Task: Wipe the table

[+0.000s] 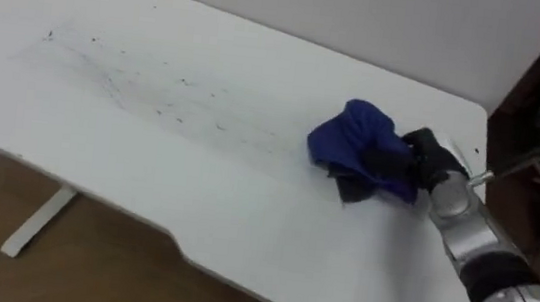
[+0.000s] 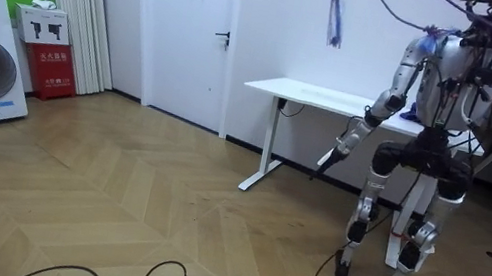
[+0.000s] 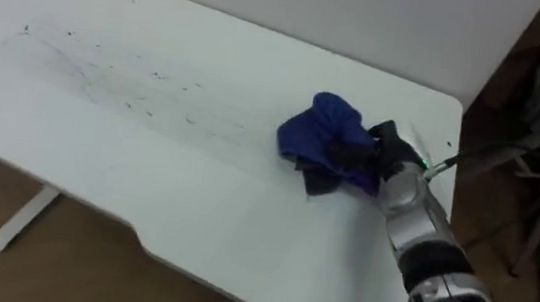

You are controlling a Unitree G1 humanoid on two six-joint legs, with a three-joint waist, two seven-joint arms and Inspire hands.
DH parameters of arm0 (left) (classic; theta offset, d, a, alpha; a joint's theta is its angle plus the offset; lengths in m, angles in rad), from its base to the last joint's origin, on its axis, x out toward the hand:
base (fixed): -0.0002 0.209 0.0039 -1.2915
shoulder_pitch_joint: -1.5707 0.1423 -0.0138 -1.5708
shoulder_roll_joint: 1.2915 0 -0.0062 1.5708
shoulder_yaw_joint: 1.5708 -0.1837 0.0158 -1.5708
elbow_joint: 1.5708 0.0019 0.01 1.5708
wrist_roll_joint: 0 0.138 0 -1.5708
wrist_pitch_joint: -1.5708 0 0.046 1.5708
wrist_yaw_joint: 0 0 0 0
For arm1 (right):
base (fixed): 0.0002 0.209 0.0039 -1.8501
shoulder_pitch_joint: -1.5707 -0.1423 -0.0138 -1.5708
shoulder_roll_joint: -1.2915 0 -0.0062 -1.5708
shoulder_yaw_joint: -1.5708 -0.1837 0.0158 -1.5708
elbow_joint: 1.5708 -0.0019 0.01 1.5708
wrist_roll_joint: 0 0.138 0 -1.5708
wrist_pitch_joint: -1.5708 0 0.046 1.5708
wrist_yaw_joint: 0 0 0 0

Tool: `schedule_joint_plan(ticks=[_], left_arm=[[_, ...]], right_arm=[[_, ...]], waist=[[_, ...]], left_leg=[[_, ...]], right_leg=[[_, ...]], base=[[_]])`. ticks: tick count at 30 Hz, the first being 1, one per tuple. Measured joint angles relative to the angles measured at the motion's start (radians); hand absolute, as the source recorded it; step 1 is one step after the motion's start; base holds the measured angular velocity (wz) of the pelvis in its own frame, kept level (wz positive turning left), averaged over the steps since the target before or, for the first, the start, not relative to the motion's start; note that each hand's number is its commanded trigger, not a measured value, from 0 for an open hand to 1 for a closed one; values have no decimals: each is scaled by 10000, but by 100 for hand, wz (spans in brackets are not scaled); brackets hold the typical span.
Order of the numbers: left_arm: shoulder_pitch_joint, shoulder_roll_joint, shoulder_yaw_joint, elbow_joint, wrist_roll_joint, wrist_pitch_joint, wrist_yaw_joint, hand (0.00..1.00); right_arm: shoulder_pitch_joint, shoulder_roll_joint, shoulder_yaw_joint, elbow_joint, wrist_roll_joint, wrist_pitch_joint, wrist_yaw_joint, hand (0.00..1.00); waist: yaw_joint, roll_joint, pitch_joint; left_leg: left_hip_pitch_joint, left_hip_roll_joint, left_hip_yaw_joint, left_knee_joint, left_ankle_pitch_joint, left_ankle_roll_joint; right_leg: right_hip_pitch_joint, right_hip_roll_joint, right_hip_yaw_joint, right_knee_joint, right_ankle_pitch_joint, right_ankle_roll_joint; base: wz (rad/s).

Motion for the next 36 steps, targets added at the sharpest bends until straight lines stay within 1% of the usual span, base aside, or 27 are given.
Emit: schedule_joint_plan(ticks=[2,3,4,5,6,7,8,9,10,11,12,13,14,15,17,19,20,21,22,23,24,25,26,27,28,31,36], left_arm=[[267,7,266,67,-52,16,32,0],[491,12,533,128,-112,15,64,0],[614,34,817,271,-65,23,100,0],[656,43,1023,292,-9,31,100,0],[657,56,1517,272,28,20,116,0],[669,115,1740,237,93,-6,185,0],[673,125,1842,198,84,-31,203,0],[607,116,2057,142,88,-106,224,0],[527,116,2062,-58,93,-167,237,0],[474,116,2062,-139,95,-243,247,0],[393,112,2062,-213,93,-386,346,0],[273,72,2062,-252,93,-470,400,0],[218,44,2062,-253,85,-494,401,0],[138,14,1976,-252,76,-522,407,0],[-93,-5,1841,-308,78,-631,453,0],[-276,-7,1437,-320,86,-718,568,0],[-339,-19,1297,-321,94,-707,565,0],[-476,-34,1001,-295,114,-695,534,0],[-663,-4,736,-305,123,-707,531,0],[-689,24,688,-300,138,-694,544,0],[-648,66,627,-272,188,-503,569,0],[-461,-22,620,-240,310,-259,582,0],[-346,-73,603,-242,322,-162,582,0],[-208,-126,593,-204,305,-23,575,0],[-196,-106,594,-57,299,93,574,0],[-119,11,530,-159,303,330,600,0],[-31,41,317,-427,311,656,665,0]], right_arm=[[812,-168,-387,-47,65,-510,-226,100],[1441,-226,-730,-203,138,-998,-605,100],[2009,-347,-1196,-183,174,-1279,-965,100],[2349,-450,-1510,-184,182,-1388,-1126,100],[3137,-707,-2234,-179,286,-1502,-1430,100],[3872,-922,-2928,-72,582,-1515,-1638,100],[4180,-974,-3253,-55,774,-1515,-1750,100],[4806,-1136,-3719,168,856,-1442,-1961,100],[5367,-1371,-3748,793,863,-1131,-1942,100],[5577,-1417,-3751,1071,865,-923,-1906,100],[6081,-1408,-3702,1614,895,-387,-1706,100],[6352,-1307,-3685,1828,873,100,-1368,100],[6370,-1271,-3661,1913,862,275,-1217,100],[6353,-1255,-3384,1870,635,551,-1002,100],[6168,-1256,-2967,1348,30,625,-758,100],[4880,-1193,-1400,239,-896,858,-599,100],[4361,-1073,-1040,12,-1053,879,-562,100],[3266,-827,-261,-175,-1982,1316,-689,100],[2774,-1165,443,-94,-2781,1600,-426,100],[2712,-1219,676,-243,-3172,1682,-258,100],[2679,-1207,1222,-586,-4198,2053,61,100],[2655,-1202,1603,-1020,-5295,2365,506,100],[2619,-1197,1739,-1172,-5748,2456,726,100],[2601,-1194,1982,-1503,-6408,2597,1128,100],[2601,-1194,2199,-1792,-7018,2822,1535,100],[2601,-1198,2490,-2116,-7939,3218,2107,100],[2601,-1132,2336,-2154,-7766,3619,2382,100]], waist=[[-153,-32,-14],[-476,-102,-74],[-862,-182,-129],[-1073,-206,-147],[-1344,-396,-259],[-1549,-546,-289],[-1655,-613,-281],[-1843,-731,-297],[-1856,-785,-292],[-1851,-799,-285],[-1811,-795,-273],[-1817,-780,-243],[-1832,-754,-182],[-1818,-649,-145],[-1801,-530,-161],[-1681,-456,-103],[-1656,-461,-73],[-1511,-399,-3],[-1163,-485,169],[-1020,-546,218],[-782,-716,167],[-509,-751,173],[-403,-751,173],[-298,-789,152],[-244,-766,168],[-111,-784,152],[74,-757,170]], left_leg=[[258,-75,-143,-507,186,40],[470,-155,-266,-800,318,58],[703,-268,-552,-988,355,81],[795,-330,-723,-1056,367,93],[981,-445,-928,-1192,395,136],[1130,-517,-916,-1230,376,177],[1194,-541,-897,-1229,352,205],[1283,-569,-924,-1213,252,237],[1310,-562,-924,-1194,163,255],[1304,-563,-920,-1200,139,259],[1300,-573,-881,-1238,120,271],[1347,-557,-678,-1335,119,273],[1357,-537,-592,-1386,119,274],[1302,-478,-310,-1485,119,273],[1287,-469,-169,-1574,126,283],[1352,-448,-92,-1549,132,293],[1351,-434,-103,-1530,132,293],[1349,-393,-115,-1521,140,276],[1293,-356,-174,-1526,168,233],[1239,-332,-195,-1530,187,201],[1142,-254,-186,-1533,215,151],[1117,-177,-208,-1527,188,92],[1117,-145,-242,-1524,172,68],[1073,-124,-468,-1537,166,33],[1066,-104,-641,-1550,197,-18],[1078,-83,-955,-1649,264,-126],[1093,-66,-1280,-1743,325,-214]], right_leg=[[300,16,-180,-404,92,-22],[560,0,-367,-591,119,-19],[919,-5,-483,-815,84,71],[1079,-2,-477,-894,49,130],[1352,-21,-490,-961,-23,250],[1644,-18,-470,-1039,-92,361],[1796,-15,-440,-1132,-107,399],[2000,20,-452,-1302,-110,474],[2069,44,-457,-1344,-85,514],[2068,40,-455,-1335,-76,529],[2073,34,-406,-1315,-68,542],[1992,31,-186,-1293,-68,542],[1912,41,-65,-1290,-57,529],[1648,62,193,-1208,-3,477],[1375,70,505,-1069,39,447],[1199,98,805,-897,106,396],[1185,117,809,-899,143,379],[1180,169,803,-962,228,339],[1173,232,775,-1042,292,296],[1131,267,758,-1078,317,266],[1047,374,780,-1166,368,195],[941,471,802,-1181,414,118],[899,514,779,-1202,437,81],[825,570,630,-1213,462,39],[815,618,583,-1213,454,19],[819,710,566,-1256,363,-131],[856,806,534,-1342,344,-201]], base=[[26],[60],[72],[85],[77],[66],[41],[17],[6],[-9],[-32],[-48],[-79],[-74],[-60],[-46],[-25],[-4],[0],[0],[-30],[-44],[-47],[-26],[-12],[5],[3]])
